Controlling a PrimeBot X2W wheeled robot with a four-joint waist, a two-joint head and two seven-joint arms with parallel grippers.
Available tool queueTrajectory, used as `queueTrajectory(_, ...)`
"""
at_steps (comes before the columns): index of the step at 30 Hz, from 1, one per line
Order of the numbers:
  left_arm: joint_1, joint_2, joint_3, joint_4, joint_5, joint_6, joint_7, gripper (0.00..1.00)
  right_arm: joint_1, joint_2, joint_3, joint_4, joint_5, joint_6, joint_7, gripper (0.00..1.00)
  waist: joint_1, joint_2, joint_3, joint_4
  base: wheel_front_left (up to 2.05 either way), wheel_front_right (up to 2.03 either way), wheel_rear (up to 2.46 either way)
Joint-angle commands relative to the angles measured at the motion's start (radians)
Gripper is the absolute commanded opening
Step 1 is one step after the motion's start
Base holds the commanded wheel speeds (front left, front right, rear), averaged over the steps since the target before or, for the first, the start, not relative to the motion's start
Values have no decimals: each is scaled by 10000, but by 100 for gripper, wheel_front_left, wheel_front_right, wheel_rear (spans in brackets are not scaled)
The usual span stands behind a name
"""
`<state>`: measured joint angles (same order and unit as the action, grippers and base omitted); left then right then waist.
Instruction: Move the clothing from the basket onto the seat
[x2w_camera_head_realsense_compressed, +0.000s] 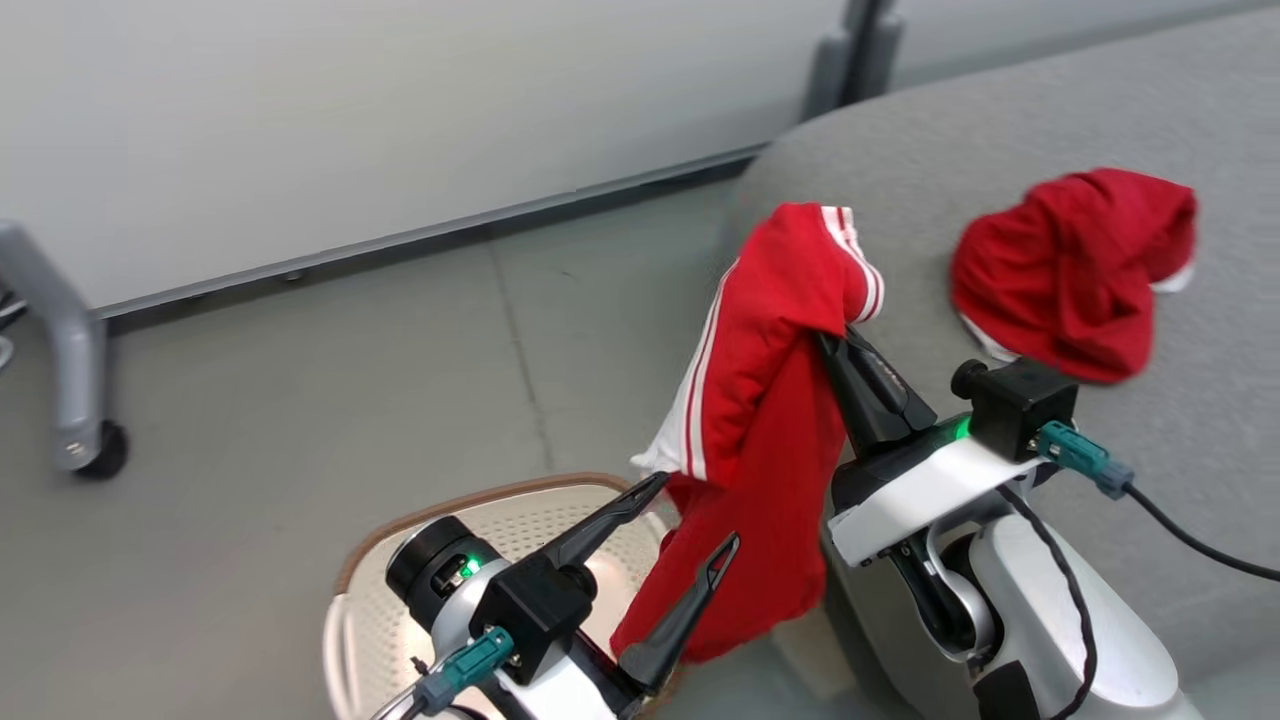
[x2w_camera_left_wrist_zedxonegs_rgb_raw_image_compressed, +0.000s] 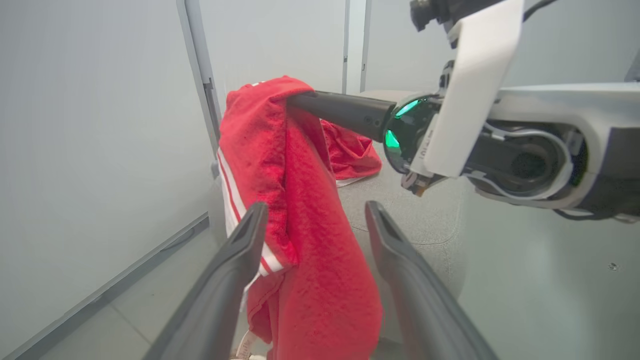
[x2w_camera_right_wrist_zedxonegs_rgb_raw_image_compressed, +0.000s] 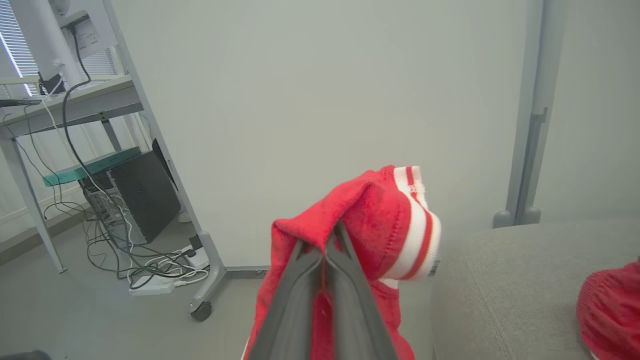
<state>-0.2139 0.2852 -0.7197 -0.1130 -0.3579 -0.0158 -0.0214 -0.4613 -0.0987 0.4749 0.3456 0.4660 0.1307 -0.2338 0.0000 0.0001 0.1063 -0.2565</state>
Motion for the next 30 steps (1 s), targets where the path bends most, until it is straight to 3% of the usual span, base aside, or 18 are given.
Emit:
queueTrajectory(1, -121, 67, -38, -63, 64, -55, 62, 100, 106, -32, -140, -41, -58, 2, -67, 0, 0, -1, 350, -887, 0, 0, 0)
queueTrajectory(13, -313, 441, -235, -339, 119, -214, 624, 100, 392, 173, -574, 143, 91, 2, -187, 0, 0, -1, 992, -3047, 0, 0, 0)
queueTrajectory(20, -840, 467, -431, -234, 47, -534, 886, 100, 635, 224, -1342, -5, -55, 2, -297, 0, 0, -1, 1385, -3140, 0, 0, 0)
queueTrajectory(30, -1203, 450, -317, -267, 31, -445, 871, 100, -379, 64, -2248, -310, -176, 2, -349, 0, 0, -1, 1624, -3144, 0, 0, 0)
